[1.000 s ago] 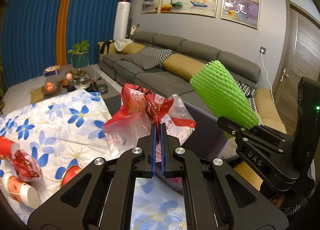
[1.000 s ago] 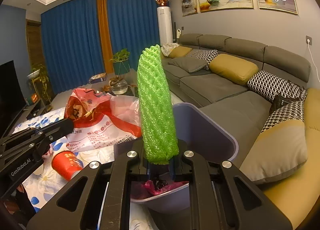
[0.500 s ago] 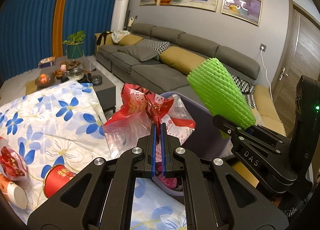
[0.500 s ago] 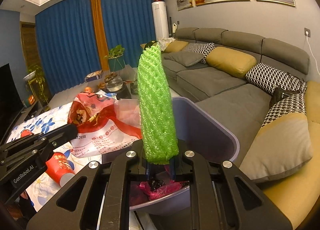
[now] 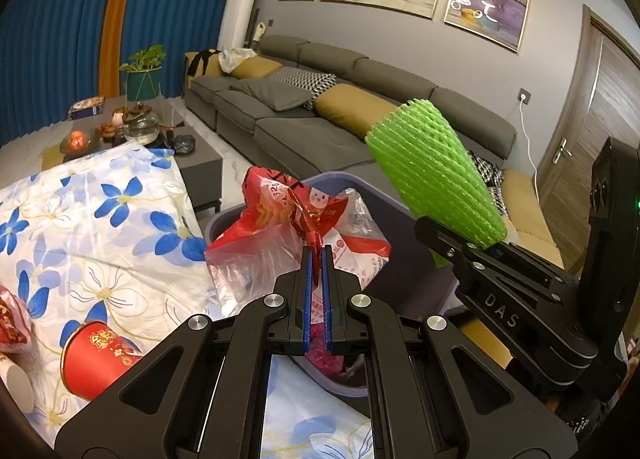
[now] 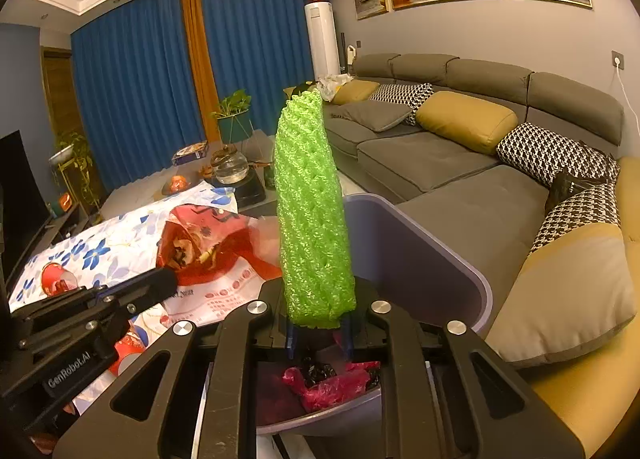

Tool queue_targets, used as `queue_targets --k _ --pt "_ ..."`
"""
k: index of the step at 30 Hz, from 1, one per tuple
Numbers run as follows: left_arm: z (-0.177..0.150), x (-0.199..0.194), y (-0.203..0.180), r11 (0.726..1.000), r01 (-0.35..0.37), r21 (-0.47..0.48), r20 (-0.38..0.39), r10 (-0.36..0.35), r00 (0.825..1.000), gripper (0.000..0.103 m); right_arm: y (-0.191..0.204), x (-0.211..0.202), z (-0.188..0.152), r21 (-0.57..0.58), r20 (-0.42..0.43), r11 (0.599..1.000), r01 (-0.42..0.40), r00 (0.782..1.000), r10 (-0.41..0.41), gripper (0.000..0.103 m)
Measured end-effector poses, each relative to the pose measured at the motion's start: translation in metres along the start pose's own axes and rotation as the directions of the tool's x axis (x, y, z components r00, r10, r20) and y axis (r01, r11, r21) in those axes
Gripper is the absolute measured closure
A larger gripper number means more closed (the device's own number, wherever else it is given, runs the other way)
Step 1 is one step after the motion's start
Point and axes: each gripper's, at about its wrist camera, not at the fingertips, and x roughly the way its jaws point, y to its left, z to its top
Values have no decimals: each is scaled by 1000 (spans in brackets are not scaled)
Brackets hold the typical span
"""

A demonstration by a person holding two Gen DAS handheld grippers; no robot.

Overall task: Collect trash
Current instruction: 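Open both tools to drop the wrapper and green sleeve into the purple bin, then move both tools back over the trash on the bed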

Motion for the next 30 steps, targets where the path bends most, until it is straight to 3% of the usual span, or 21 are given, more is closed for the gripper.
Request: queue_targets --k 6,11,18,21,23,25,30 --pt "-3 5 0 1000 8 -2 -17 -8 1000 99 -2 1 2 10 4 1000 -19 1000 19 70" --pt "-5 12 4 1000 13 -22 -39 -14 999 99 -7 0 3 34 23 999 -23 999 23 49" --pt "-10 21 2 999 42 -30 -63 -44 997 97 -23 -18 2 104 82 995 -3 997 -5 39" --pt "-12 21 0 998 61 -31 -64 -63 996 72 -27 -29 0 114 114 993 21 993 -34 34" --pt "-14 18 1 998 53 -37 -45 -55 997 38 -30 -35 -1 124 125 992 28 991 -44 32" --pt "-15 11 2 998 36 -46 -26 -37 999 28 -32 -42 -3 132 136 991 35 989 -53 29" --pt "-21 -21 12 997 -38 -60 19 39 999 22 -29 -63 -12 135 165 990 28 985 -50 24"
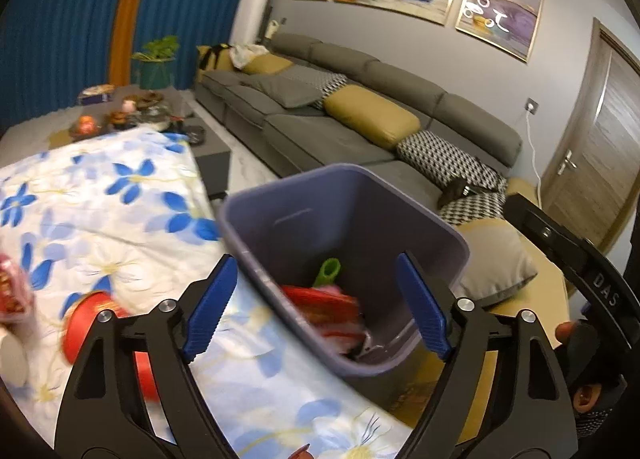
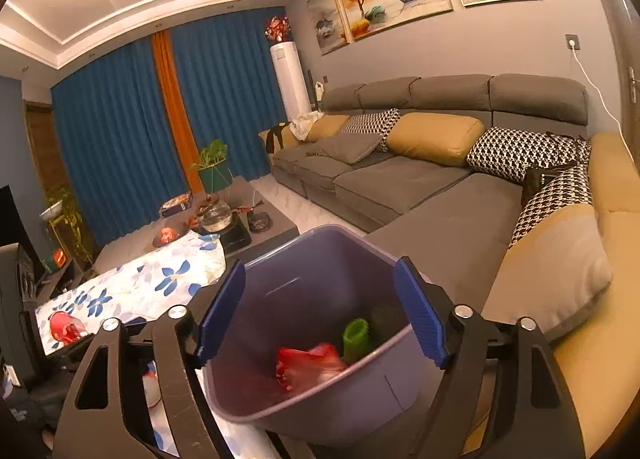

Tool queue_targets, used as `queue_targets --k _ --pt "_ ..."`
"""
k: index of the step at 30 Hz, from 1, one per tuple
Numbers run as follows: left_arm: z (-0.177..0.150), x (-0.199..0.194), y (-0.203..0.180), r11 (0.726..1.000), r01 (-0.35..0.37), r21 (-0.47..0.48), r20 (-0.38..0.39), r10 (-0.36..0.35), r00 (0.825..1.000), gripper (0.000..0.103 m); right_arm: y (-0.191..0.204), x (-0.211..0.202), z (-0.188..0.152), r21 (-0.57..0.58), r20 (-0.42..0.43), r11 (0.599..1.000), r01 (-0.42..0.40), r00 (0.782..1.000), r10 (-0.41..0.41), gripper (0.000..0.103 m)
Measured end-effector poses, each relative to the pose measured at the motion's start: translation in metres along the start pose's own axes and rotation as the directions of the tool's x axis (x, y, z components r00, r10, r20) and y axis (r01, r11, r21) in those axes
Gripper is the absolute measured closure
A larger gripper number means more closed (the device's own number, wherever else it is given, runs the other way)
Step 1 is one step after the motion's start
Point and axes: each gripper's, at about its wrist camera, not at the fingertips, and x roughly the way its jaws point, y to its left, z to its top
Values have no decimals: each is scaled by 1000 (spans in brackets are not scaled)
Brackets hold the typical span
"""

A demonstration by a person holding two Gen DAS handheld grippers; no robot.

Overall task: Collect trash
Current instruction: 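Move both tools back over the trash on the bed, then grasp the blue mesh sleeve with the left tool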

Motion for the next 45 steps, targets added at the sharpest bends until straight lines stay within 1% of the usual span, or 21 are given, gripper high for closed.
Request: queue_targets --k 4,7,10,13,14,15,16,17,18,22,24,25,30,33,36,37,39,40,42,44,45 --pt "-8 -39 8 998 -70 0 54 70 996 18 15 -19 -12 -36 14 999 -40 999 40 18" --pt "-19 -77 21 992 -124 -16 97 125 987 16 38 -32 -26 -85 10 993 -82 997 83 16" --pt "-34 -112 38 983 -173 -61 111 179 978 15 61 -40 -41 -122 -18 983 -136 991 134 15" --pt "-55 -149 62 962 -244 -119 123 258 958 14 90 -48 -57 -166 -52 968 -189 982 183 15" --pt "-59 -157 69 955 -269 -128 128 284 950 14 102 -51 -64 -183 -65 961 -207 978 199 15" --pt "-68 -171 79 940 -311 -142 136 330 934 14 109 -53 -68 -195 -76 955 -223 974 212 15" --pt "-72 -178 85 932 -330 -150 138 350 926 14 118 -55 -73 -205 -88 949 -239 970 226 15" --pt "-81 -192 98 915 -366 -173 141 390 910 14 128 -57 -79 -213 -101 943 -255 966 238 15" --pt "-86 -201 106 902 -388 -190 141 416 898 14 136 -58 -83 -219 -116 937 -273 960 253 15" --pt "-115 -241 140 838 -490 -239 122 527 841 14 170 -64 -104 -237 -164 916 -325 942 292 15" --pt "-128 -258 156 813 -523 -256 113 562 819 14 185 -68 -114 -251 -174 906 -340 937 303 15" --pt "-136 -269 167 794 -544 -271 104 586 804 14 193 -70 -118 -258 -180 901 -349 934 310 15" --pt "-163 -309 209 730 -601 -327 66 652 756 14 228 -82 -138 -277 -224 869 -411 907 357 15" --pt "-175 -323 225 707 -614 -351 41 667 744 14 243 -85 -147 -280 -246 859 -429 897 368 15" --pt "-185 -332 243 702 -608 -372 13 659 752 14 251 -86 -153 -277 -266 856 -437 891 369 15" --pt "-189 -335 246 698 -609 -377 6 660 752 14 253 -86 -155 -279 -269 854 -439 890 369 15" --pt "-192 -337 256 683 -621 -384 -8 670 742 14 254 -88 -156 -285 -272 853 -438 890 366 15" --pt "-193 -339 262 680 -619 -393 -15 668 744 14 256 -87 -157 -288 -274 852 -438 890 365 15" --pt "-194 -337 272 681 -602 -417 -28 653 757 14 257 -86 -157 -292 -275 850 -438 890 364 15" --pt "-196 -335 287 675 -588 -446 -49 638 768 14 259 -84 -159 -294 -279 850 -438 889 362 15" --pt "-196 -332 293 670 -588 -452 -59 636 770 14 259 -83 -159 -293 -283 850 -439 889 361 15"
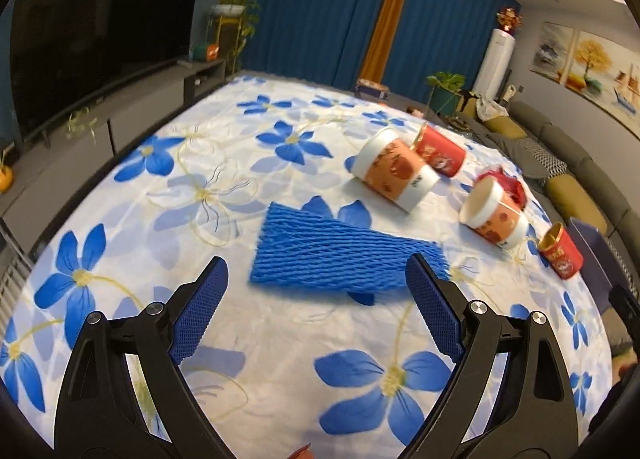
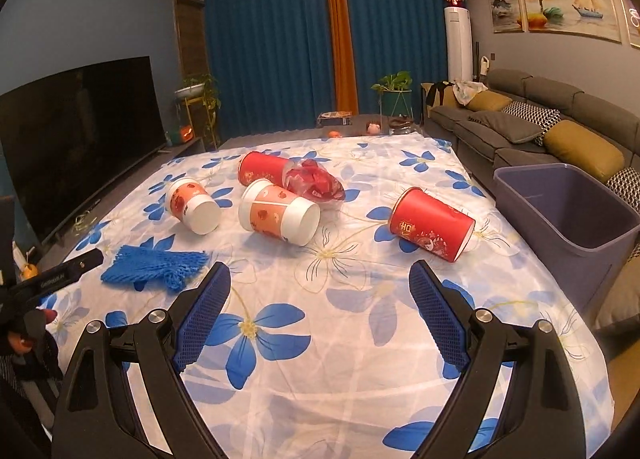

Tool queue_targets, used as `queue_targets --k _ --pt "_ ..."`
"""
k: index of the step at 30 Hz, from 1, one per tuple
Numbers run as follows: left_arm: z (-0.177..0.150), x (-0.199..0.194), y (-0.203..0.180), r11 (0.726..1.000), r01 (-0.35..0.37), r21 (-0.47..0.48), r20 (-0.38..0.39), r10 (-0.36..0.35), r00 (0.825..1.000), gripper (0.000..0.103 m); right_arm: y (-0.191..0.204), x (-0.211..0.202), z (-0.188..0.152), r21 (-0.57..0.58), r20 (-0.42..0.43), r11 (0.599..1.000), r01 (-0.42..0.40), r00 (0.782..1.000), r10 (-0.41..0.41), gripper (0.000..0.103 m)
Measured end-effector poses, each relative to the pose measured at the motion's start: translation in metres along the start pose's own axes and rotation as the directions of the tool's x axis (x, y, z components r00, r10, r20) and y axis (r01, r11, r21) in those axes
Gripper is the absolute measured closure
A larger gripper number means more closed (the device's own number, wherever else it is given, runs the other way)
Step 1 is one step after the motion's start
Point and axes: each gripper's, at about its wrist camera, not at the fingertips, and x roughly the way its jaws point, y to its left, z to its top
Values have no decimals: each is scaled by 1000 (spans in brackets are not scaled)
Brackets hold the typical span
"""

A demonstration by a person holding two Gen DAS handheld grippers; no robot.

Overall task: Collect trash
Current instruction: 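Grasp the blue mesh sleeve with the left tool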

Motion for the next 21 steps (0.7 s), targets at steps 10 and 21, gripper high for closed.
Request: queue_targets --k 10,21 --pt "7 49 5 1000 -23 10 -155 24 988 32 -5 10 -2 12 -25 1000 4 1000 -4 15" --pt "6 59 -4 998 -40 54 -173 49 984 83 -6 22 -3 18 -52 1000 3 999 -2 15"
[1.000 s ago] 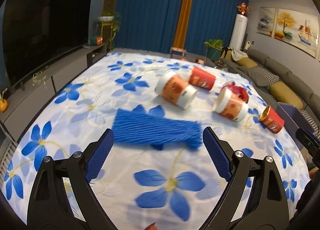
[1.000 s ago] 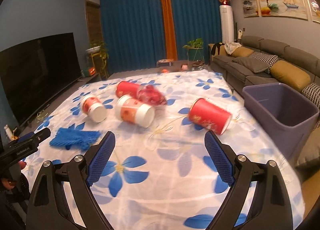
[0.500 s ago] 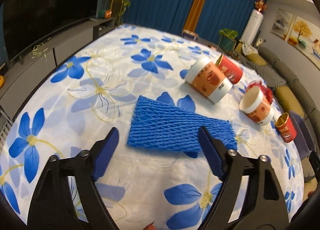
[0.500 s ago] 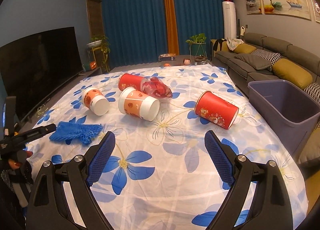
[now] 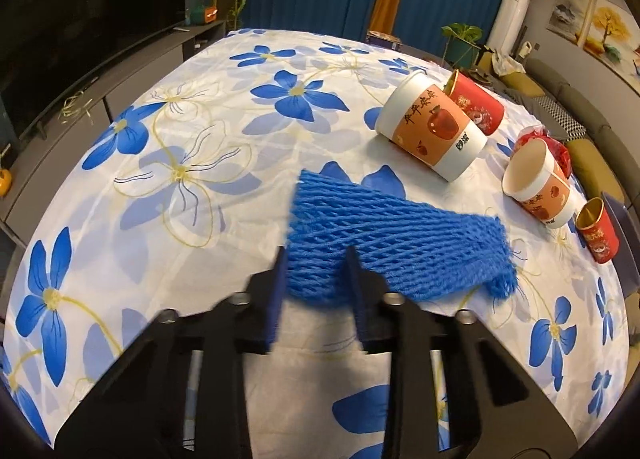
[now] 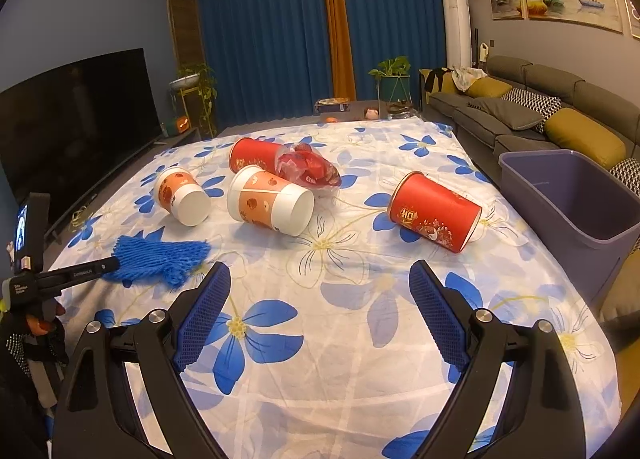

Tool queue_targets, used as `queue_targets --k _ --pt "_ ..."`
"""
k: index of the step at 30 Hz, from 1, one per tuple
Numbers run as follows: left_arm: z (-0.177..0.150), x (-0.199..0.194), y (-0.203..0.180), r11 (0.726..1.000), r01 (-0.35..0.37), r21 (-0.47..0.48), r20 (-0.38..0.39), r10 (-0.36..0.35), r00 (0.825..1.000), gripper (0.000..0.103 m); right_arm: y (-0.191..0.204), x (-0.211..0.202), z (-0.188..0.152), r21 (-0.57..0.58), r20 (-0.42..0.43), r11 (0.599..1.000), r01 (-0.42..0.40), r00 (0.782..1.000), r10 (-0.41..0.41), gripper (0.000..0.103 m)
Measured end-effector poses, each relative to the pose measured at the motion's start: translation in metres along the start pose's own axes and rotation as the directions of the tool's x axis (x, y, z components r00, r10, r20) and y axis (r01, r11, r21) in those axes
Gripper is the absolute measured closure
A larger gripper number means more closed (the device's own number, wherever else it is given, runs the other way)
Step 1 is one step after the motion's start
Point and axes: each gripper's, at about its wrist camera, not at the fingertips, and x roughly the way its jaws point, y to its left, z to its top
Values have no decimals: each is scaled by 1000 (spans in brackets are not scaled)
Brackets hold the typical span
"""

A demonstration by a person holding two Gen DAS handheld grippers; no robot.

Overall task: Collect trash
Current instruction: 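Grasp the blue mesh sleeve with the left tool, then grasp the white-and-orange paper cup with the right tool while the left tool lifts the blue sleeve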

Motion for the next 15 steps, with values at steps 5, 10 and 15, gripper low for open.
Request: queue_targets --k 5,10,15 --pt "0 -2 -6 998 61 11 12 -62 998 93 1 6 -1 -1 -18 1000 3 1000 -3 15" --pt "-2 -24 -6 990 140 -31 80 -137 987 93 4 10 2 -9 -31 1000 7 999 -7 15" --pt "1 -57 3 982 172 -73 178 -156 971 93 18 24 10 -31 -44 1000 6 999 -8 15"
